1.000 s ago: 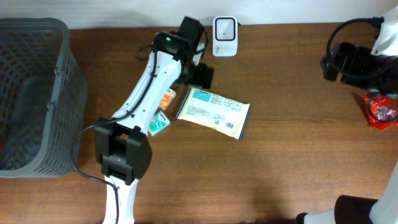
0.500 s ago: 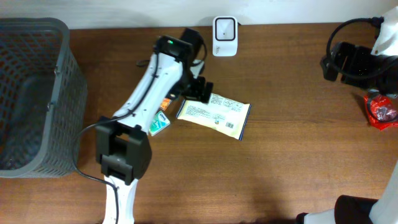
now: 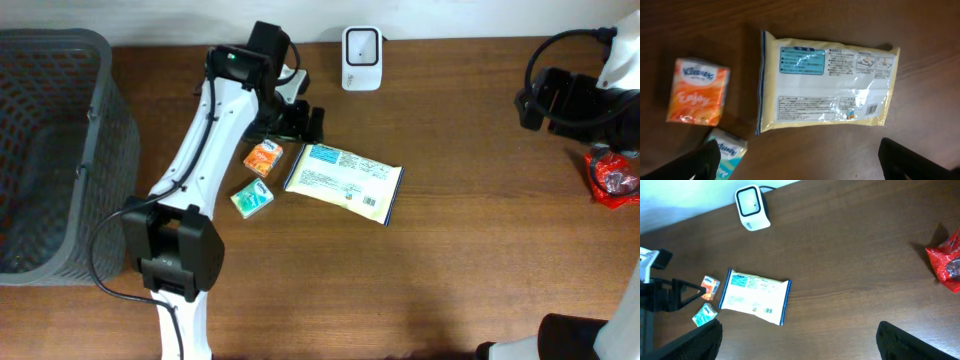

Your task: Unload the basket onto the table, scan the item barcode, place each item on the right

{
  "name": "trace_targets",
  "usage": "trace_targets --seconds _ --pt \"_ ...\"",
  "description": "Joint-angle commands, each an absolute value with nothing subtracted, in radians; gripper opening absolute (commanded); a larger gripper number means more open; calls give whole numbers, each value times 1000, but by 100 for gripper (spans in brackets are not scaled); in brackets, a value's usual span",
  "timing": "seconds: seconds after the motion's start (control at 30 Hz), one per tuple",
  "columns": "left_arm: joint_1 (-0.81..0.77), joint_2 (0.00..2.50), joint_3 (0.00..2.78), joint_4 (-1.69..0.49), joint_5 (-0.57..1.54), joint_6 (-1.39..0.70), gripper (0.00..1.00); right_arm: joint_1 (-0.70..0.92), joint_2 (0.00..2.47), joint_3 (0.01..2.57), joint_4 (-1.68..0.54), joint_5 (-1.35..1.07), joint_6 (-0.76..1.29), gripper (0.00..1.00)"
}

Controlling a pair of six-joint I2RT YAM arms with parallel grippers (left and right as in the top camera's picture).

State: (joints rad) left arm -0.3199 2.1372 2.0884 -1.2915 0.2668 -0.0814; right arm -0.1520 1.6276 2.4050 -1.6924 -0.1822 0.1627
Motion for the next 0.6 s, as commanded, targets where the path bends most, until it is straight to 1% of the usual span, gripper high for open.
trace_targets --seconds 0.0,0.1,0.47,0.53,0.57 --pt "-307 2174 2067 -1282 293 -33 99 -158 1613 2412 -1698 -191 174 99" --pt "-290 2194 2067 -1271 292 5 99 -158 1613 2412 -1698 -191 174 98" --pt "-294 2284 2061 -1277 321 17 99 -158 1613 2412 -1698 -191 174 98" --pt "-294 2314 2061 -1276 356 19 99 -158 1613 2412 -1698 -191 174 98" --pt "-294 2326 2061 -1276 380 28 88 -158 1613 2412 -1698 -191 174 98"
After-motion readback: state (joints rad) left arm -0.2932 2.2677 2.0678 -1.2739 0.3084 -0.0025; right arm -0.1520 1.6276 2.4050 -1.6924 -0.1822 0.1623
